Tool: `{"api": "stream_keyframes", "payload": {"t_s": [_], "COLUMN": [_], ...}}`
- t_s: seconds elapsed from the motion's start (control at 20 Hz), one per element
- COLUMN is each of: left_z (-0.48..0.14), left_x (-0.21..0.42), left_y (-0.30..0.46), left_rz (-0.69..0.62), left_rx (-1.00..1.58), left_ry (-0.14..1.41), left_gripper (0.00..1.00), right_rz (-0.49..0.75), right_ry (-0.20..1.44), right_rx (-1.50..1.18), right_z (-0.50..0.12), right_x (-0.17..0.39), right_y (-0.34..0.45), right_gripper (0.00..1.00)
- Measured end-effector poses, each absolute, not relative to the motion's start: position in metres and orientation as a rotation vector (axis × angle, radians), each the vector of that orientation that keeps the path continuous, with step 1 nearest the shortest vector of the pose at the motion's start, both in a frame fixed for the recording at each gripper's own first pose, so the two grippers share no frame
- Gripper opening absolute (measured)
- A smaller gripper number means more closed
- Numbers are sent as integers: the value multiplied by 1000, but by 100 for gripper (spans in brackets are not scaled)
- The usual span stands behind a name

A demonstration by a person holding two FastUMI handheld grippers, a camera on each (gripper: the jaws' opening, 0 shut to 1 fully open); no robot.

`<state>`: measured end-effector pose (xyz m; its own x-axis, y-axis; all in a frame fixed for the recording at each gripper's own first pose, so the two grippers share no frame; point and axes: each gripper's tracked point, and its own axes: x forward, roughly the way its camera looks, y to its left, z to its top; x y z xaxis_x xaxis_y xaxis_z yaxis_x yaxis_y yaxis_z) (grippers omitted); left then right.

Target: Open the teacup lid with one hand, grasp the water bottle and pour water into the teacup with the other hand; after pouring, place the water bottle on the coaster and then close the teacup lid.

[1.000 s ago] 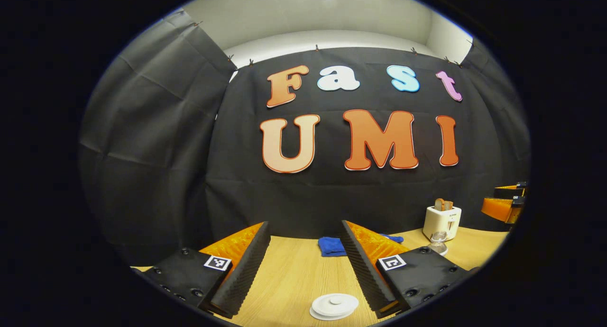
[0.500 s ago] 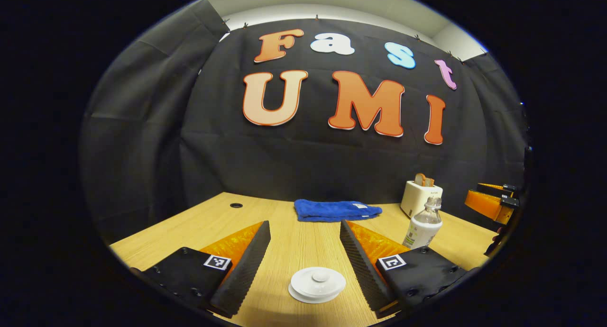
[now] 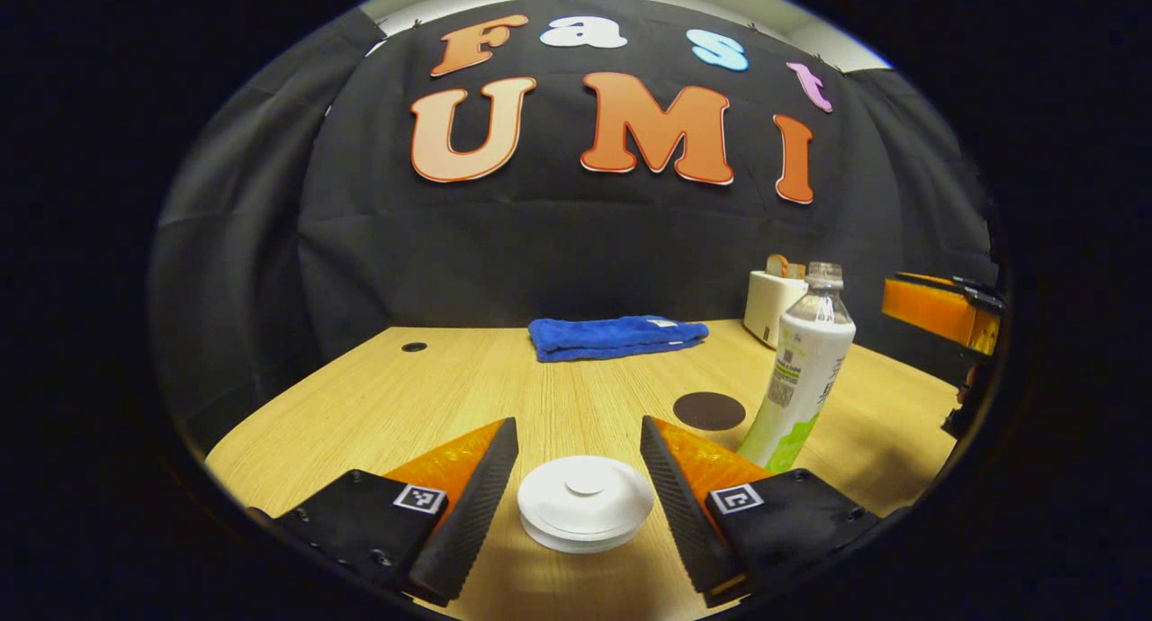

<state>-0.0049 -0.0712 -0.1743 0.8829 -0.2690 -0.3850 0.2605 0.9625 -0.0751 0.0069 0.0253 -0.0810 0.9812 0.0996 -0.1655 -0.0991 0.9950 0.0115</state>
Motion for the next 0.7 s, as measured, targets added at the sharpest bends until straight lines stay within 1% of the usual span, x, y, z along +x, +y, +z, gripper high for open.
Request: {"api": "stream_keyframes", "payload": {"t_s": [0.25, 0.4, 0.5, 0.55, 0.6, 0.65, 0.7], "left_z": [-195, -202, -201, -199, -199, -200, -199], "left_x": [-5, -6, -5, -3, -3, -4, -3], "left_y": [-81, -80, -79, -79, -80, -80, -80], "left_rz": [-291, -288, -288, -282, -280, -280, -284], "left_rx": [30, 73, 91, 84, 83, 86, 86], "left_ry": [448, 472, 470, 458, 461, 464, 459], "left_gripper": [77, 59, 52, 52, 39, 36, 36], "right_rz": [104, 99, 100, 102, 102, 102, 105], "right_ry": [187, 199, 207, 209, 211, 213, 213], "right_rx": [27, 37, 45, 48, 48, 49, 49], "right_z": [-89, -94, -95, -96, -97, -97, -96], "right_x": [7, 8, 8, 7, 8, 8, 8], "right_y": [24, 21, 21, 22, 22, 22, 23], "right_gripper": [97, 97, 97, 97, 97, 97, 97]}}
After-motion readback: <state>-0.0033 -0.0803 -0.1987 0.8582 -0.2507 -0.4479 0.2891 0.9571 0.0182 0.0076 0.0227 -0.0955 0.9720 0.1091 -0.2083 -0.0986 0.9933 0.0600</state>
